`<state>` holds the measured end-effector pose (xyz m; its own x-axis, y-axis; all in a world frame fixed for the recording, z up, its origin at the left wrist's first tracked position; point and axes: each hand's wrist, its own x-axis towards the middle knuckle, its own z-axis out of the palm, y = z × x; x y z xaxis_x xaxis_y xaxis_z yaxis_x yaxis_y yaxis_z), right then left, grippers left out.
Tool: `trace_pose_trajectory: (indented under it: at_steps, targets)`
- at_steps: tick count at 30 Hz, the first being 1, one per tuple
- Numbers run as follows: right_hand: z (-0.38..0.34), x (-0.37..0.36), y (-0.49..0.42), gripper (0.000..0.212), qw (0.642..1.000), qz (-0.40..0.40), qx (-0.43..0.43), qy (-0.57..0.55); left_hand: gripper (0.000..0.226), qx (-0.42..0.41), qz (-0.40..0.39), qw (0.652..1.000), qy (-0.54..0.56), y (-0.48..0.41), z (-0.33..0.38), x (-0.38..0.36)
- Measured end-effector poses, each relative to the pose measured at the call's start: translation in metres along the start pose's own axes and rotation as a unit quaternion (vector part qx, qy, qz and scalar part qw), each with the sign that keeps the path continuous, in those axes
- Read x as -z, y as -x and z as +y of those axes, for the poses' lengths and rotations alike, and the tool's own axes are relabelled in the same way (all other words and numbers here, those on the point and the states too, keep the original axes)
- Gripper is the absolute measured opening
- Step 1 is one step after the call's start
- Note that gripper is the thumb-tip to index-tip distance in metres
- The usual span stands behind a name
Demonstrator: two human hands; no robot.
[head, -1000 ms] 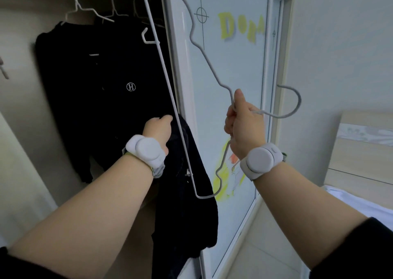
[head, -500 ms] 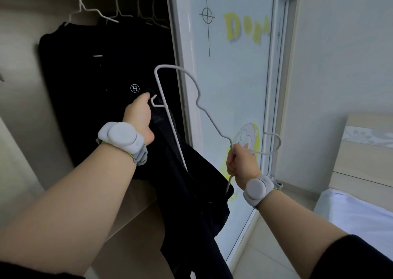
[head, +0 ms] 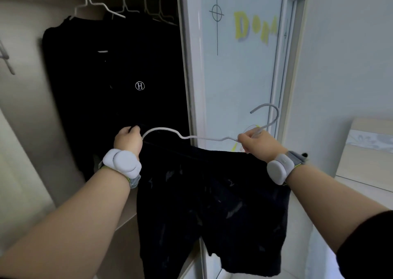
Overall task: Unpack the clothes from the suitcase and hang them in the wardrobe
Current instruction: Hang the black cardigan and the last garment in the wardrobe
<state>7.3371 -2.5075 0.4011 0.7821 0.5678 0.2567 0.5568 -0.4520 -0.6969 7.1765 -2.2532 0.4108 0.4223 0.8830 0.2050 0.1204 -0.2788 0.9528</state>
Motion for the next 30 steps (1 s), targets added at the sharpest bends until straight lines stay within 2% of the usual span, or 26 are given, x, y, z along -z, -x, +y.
trace_pose_trajectory:
  at_steps: [4, 8, 12, 16, 20, 25, 27, 30]
  targets:
    - [-0.01, -0.013, -0.004, 0.037, 0.997, -0.038, 0.017, 0.066, 0.021, -0.076, -0.031, 0.993, -0.09, 0.0, -0.009, -0.006]
    - [-0.033, -0.028, -0.005, 0.039, 0.991, -0.045, 0.056, 0.117, 0.03, -0.113, -0.111, 0.964, -0.212, 0.005, -0.017, -0.02]
    - [-0.045, -0.038, -0.01, 0.05, 0.979, -0.075, 0.064, 0.176, 0.038, -0.146, -0.137, 0.931, -0.306, 0.013, -0.025, -0.024]
    - [-0.055, -0.033, -0.016, 0.052, 0.977, -0.065, 0.069, 0.188, 0.03, -0.161, -0.161, 0.918, -0.325, 0.009, -0.031, -0.019]
    - [-0.07, -0.028, -0.02, 0.059, 0.987, -0.039, 0.089, 0.132, 0.043, -0.2, -0.187, 0.909, -0.314, 0.02, -0.024, -0.025]
    - [-0.09, -0.018, -0.025, 0.049, 0.989, -0.036, 0.109, 0.091, 0.034, -0.336, -0.109, 0.872, -0.34, 0.031, -0.004, -0.031]
    - [-0.096, -0.011, -0.024, 0.045, 0.987, -0.045, 0.126, 0.091, 0.043, -0.352, -0.08, 0.871, -0.334, 0.025, 0.001, -0.027]
    - [-0.092, 0.008, -0.02, 0.035, 0.981, -0.048, 0.137, 0.125, 0.043, -0.348, -0.051, 0.885, -0.306, 0.01, 0.006, -0.014]
